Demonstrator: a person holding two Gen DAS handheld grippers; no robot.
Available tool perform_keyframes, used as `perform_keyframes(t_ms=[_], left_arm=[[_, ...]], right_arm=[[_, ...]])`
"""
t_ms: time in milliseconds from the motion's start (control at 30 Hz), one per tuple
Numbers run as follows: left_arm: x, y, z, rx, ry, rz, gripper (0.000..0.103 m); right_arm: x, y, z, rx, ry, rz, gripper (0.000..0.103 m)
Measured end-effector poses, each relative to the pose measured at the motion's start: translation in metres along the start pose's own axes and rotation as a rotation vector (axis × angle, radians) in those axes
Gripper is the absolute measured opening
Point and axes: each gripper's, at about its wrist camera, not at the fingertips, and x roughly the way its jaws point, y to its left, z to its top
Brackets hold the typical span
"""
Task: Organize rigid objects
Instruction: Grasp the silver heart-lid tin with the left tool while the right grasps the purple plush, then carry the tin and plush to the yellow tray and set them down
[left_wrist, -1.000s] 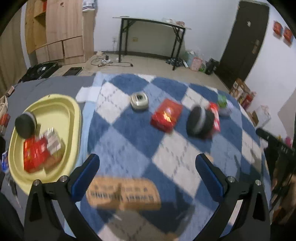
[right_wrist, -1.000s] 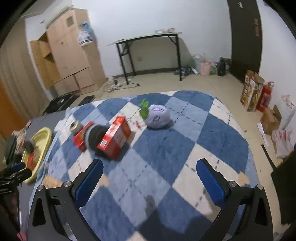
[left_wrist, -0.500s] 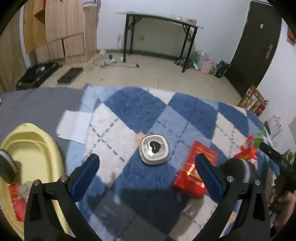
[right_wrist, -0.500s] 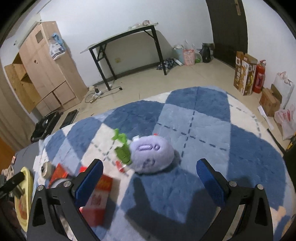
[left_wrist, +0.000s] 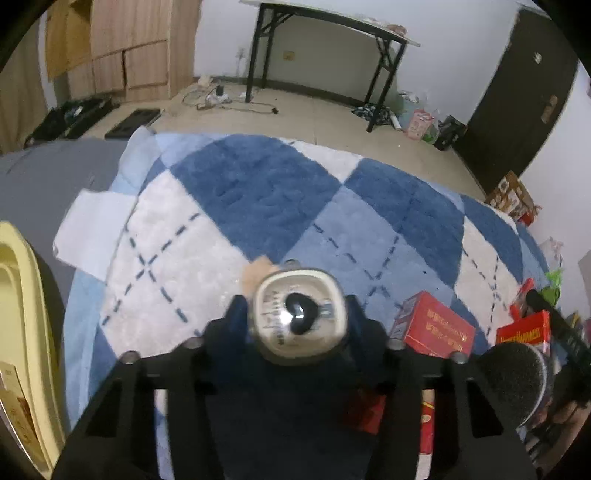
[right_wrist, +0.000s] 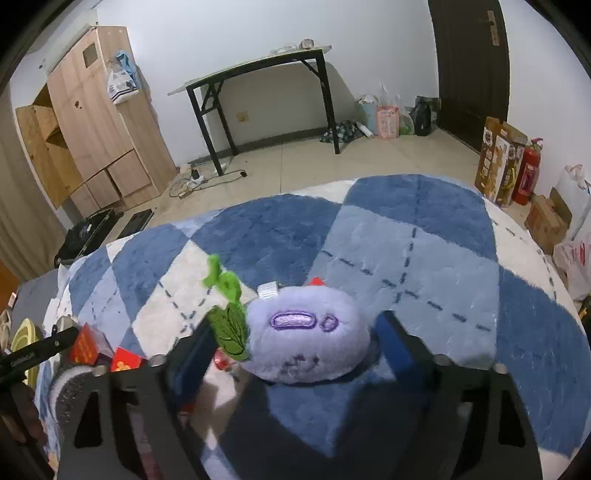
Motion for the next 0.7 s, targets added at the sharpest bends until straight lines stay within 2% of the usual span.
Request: perform_keyframes(t_ms=[33, 67, 233, 467, 600, 700], left_arm=[[-0.001, -0.002, 0.0, 0.01, -0.003, 0.007, 0.05], [-0.001, -0.004, 0.0, 0.021, -0.005, 0.007, 0.05], [-0.016, -0.004, -0.001, 0.014, -0.021, -0.013, 0.05], [-0.075, 0.002, -0.012, 0.034, -0.09, -0.035, 0.05], [-0.119, 0.027, -0.019, 0.013, -0.125, -0.012, 0.05], [-0.154, 0.062, -0.029, -0.062, -0.157, -0.003, 0.05]], right_arm=[[-0.001, -0.003, 0.0, 0.002, -0.006, 0.008, 0.066], [-0.003, -0.005, 0.0, 0.002, -0.012, 0.018, 0.064], [-0.023, -0.01, -0.002, -0.031, -0.049, 0.041, 0.062], [-0.08, -0.01, -0.006, -0.074, -0.135, 0.047, 0.061], [-0.115, 0.013, -0.007, -0.124, -0.179, 0.083, 0.061], [-0.141, 0.055, -0.012, -0.166, -0.19, 0.177, 0.061]])
